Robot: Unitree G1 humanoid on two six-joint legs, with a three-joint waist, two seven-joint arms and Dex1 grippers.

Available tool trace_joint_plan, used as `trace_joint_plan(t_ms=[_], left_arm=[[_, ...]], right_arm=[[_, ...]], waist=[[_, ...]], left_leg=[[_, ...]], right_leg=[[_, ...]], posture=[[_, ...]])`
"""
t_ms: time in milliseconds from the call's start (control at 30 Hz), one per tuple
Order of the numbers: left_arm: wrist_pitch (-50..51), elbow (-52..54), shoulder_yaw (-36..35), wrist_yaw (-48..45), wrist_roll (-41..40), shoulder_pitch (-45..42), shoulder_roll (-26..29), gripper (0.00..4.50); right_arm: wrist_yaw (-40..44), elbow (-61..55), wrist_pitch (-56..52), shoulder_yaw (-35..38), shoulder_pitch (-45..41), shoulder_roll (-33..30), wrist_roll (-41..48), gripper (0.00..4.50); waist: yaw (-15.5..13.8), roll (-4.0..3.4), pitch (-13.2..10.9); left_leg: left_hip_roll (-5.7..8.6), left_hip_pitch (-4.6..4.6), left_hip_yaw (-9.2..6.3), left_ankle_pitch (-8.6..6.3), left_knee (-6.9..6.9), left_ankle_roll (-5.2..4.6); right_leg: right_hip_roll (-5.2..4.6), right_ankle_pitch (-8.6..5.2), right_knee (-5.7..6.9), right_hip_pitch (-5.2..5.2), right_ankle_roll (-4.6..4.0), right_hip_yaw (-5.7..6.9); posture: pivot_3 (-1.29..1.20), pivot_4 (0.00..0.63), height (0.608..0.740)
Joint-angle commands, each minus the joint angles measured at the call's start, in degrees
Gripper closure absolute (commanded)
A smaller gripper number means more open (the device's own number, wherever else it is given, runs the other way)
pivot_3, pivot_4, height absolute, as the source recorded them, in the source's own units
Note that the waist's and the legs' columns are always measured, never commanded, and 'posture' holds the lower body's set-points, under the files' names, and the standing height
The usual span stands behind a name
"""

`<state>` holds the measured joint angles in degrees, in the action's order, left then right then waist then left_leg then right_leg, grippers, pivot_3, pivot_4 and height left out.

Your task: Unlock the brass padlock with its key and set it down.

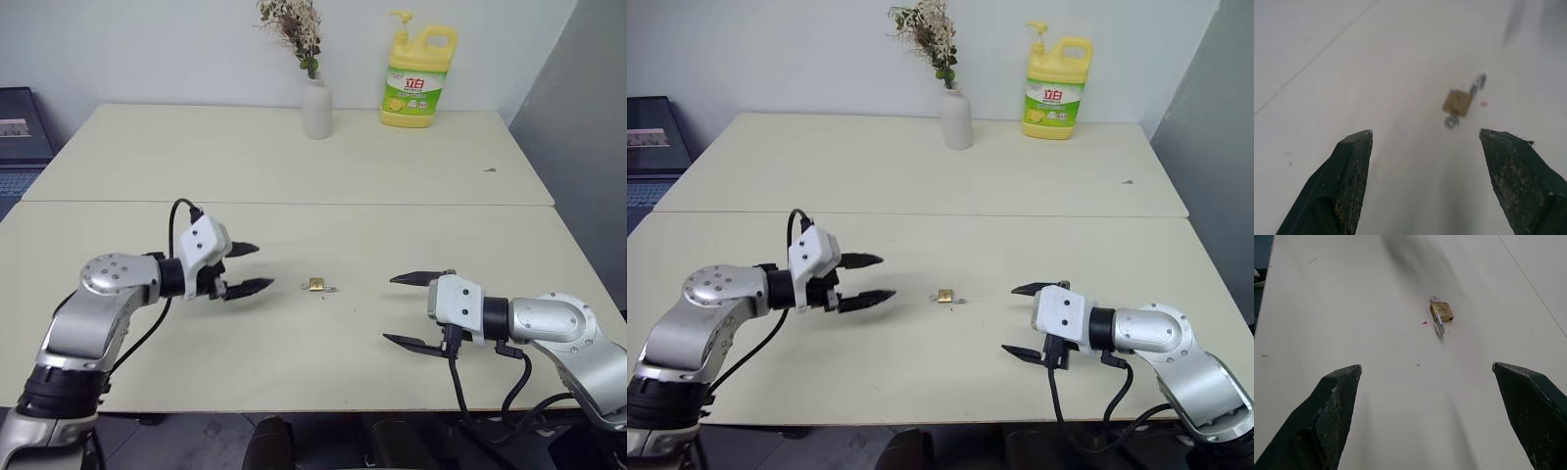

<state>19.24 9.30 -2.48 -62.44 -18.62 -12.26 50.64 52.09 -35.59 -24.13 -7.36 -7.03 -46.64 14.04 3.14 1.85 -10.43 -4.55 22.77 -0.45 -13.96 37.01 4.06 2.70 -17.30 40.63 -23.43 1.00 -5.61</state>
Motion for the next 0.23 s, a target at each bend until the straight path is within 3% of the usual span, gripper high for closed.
trace_joint_plan(t_ms=[33,233], left_arm=[[-2.7,2.8,-3.0,-0.3,-0.4,2.6,0.7,0.84],[-3.0,4.9,-3.4,1.1,-1.6,3.8,-0.8,0.84]], right_arm=[[-0.6,0.4,0.9,1.9,0.5,0.5,0.8,0.0],[-0.1,2.9,1.5,1.3,-1.4,1.7,1.0,0.0]], waist=[[0.0,0.0,0.0],[-0.2,0.01,0.0]], left_leg=[[0.0,-0.01,0.03,0.0,-0.01,0.0],[-0.01,0.01,0.07,0.0,0.0,0.0]], right_leg=[[-0.01,0.0,-0.01,0.0,0.0,-0.01],[-0.01,-0.01,-0.03,-0.01,0.0,-0.01]], posture=[[0.0,0.15,0.74],[0.0,0.15,0.74]])
